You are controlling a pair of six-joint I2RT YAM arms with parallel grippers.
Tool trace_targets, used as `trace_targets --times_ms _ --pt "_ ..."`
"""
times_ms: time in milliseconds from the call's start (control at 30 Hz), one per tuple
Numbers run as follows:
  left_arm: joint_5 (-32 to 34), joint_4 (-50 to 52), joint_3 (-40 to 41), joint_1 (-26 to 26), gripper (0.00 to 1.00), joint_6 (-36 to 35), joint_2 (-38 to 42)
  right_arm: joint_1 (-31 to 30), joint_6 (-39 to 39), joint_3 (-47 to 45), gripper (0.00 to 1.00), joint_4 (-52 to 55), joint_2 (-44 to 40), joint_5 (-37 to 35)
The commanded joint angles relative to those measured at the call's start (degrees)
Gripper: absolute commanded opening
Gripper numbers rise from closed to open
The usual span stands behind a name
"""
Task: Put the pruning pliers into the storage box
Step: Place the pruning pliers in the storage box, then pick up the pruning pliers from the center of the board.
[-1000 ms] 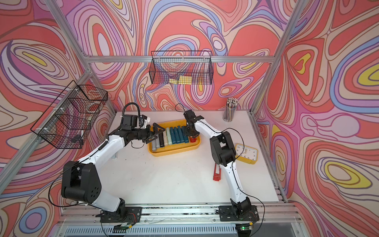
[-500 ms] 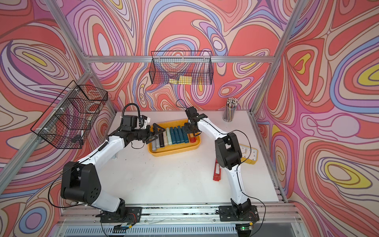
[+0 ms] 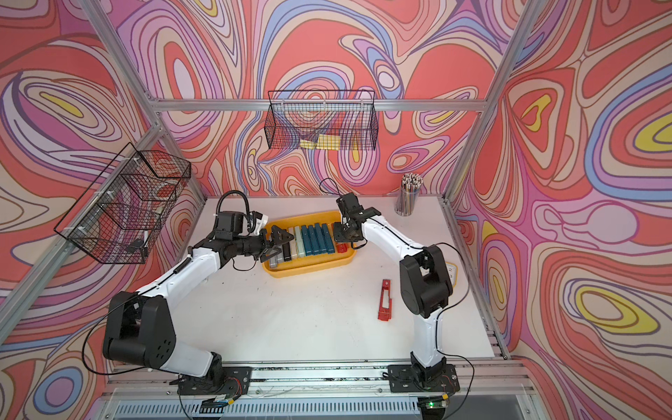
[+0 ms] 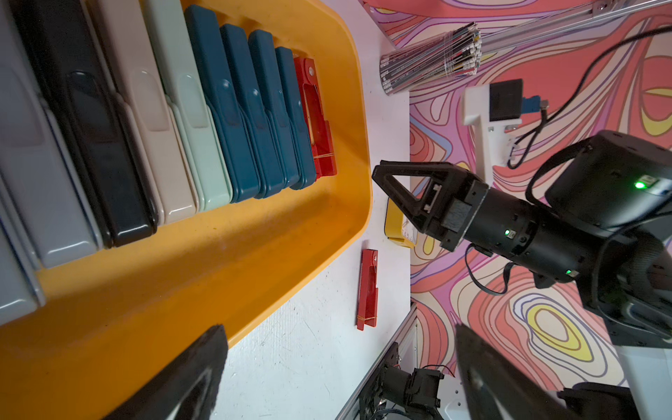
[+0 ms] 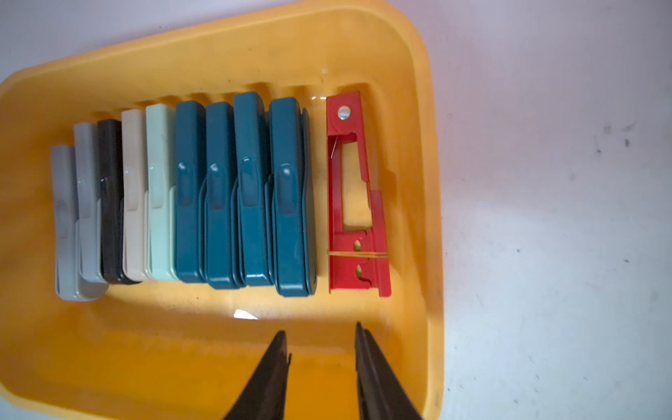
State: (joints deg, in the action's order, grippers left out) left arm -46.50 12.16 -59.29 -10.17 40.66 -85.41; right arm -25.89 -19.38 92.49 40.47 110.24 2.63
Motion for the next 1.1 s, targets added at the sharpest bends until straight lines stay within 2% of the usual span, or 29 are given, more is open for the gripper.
trace_targets --times_ms 0,200,533,1067 --pt "-0.7 -1.9 1.4 -1.2 0.99 0.0 2.6 0.2 -1.6 -4.0 0.38 0.0 -4.8 -2.1" --pt "0.0 -2.0 4.4 -3.6 0.99 0.3 5.8 0.2 -5.6 -13.8 0.46 1.2 -14.4 -5.8" --pt "0.9 -3.3 9.8 -7.1 0.99 1.0 9.7 0.2 -11.7 -28.7 0.50 3.1 -28.9 -8.7" --pt "3.2 -3.8 13.5 -11.8 0.99 2.1 12.4 0.1 -17.6 -40.3 0.53 5.8 -39.4 -10.3"
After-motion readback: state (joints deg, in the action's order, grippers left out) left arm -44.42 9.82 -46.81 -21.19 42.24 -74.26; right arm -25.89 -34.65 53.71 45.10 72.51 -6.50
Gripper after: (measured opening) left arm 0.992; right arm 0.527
